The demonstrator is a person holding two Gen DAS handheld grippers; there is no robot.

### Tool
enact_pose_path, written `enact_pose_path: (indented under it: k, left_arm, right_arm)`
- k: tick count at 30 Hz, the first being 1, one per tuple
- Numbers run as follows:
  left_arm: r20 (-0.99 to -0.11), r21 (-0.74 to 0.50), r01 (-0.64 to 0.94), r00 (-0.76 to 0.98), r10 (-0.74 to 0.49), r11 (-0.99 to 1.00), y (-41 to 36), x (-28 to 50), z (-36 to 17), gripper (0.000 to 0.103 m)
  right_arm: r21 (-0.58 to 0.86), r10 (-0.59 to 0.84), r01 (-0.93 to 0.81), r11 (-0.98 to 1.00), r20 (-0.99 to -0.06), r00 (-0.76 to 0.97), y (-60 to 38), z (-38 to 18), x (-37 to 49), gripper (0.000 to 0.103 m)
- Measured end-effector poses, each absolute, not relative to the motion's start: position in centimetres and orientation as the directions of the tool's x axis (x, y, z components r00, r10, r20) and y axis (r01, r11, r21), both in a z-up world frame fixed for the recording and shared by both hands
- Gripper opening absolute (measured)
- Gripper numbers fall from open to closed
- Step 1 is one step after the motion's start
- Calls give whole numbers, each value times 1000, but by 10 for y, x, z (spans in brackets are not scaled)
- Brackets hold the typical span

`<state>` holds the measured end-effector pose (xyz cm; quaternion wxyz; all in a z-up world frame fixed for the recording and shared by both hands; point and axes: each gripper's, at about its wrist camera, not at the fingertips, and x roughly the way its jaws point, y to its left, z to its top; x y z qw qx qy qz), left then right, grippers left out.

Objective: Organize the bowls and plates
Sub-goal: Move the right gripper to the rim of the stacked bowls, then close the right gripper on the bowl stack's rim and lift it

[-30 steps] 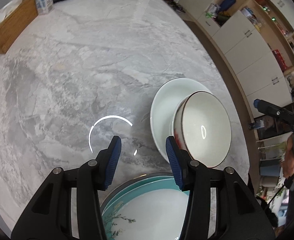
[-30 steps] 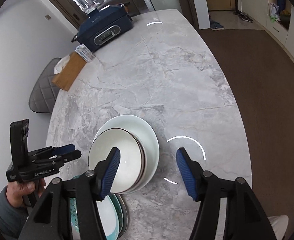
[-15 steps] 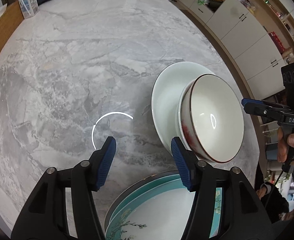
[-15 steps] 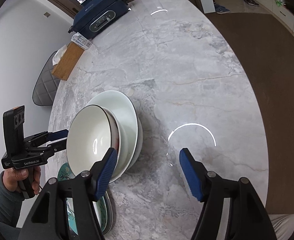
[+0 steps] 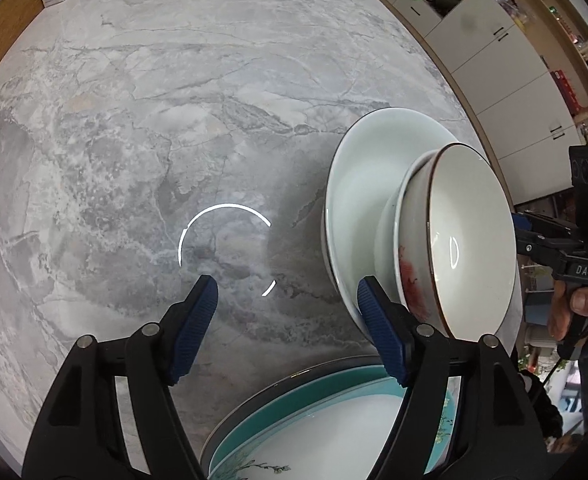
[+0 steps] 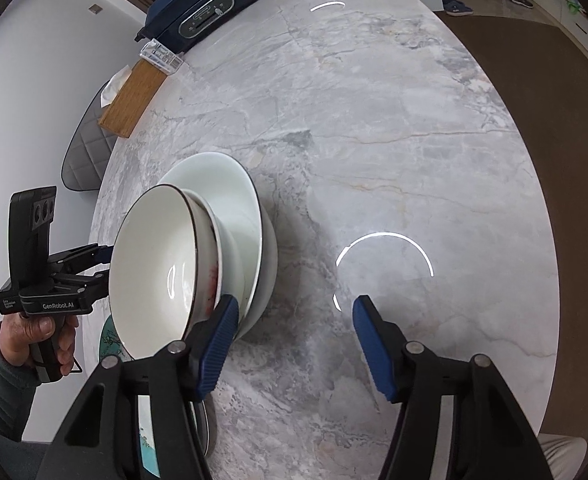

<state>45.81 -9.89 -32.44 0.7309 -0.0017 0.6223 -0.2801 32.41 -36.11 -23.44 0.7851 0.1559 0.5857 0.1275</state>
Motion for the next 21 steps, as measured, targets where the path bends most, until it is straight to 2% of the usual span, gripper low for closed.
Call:
enact_pose_path:
  k: [11, 15, 21]
  left_arm:
    - [-910, -326, 400, 111, -398, 857, -100, 458, -330, 72]
    - [-925, -298, 370, 114, -362, 880, -102, 459, -338, 86]
    - [-919, -323, 341, 110, -378, 883, -97, 463, -345, 84]
  right_arm:
    - [442, 418, 35, 896, -868, 267, -362, -240, 328, 54]
    - [435, 396, 160, 886, -890, 225, -361, -243, 332, 54]
    - [460, 415, 234, 856, -883, 218, -361, -255, 336, 54]
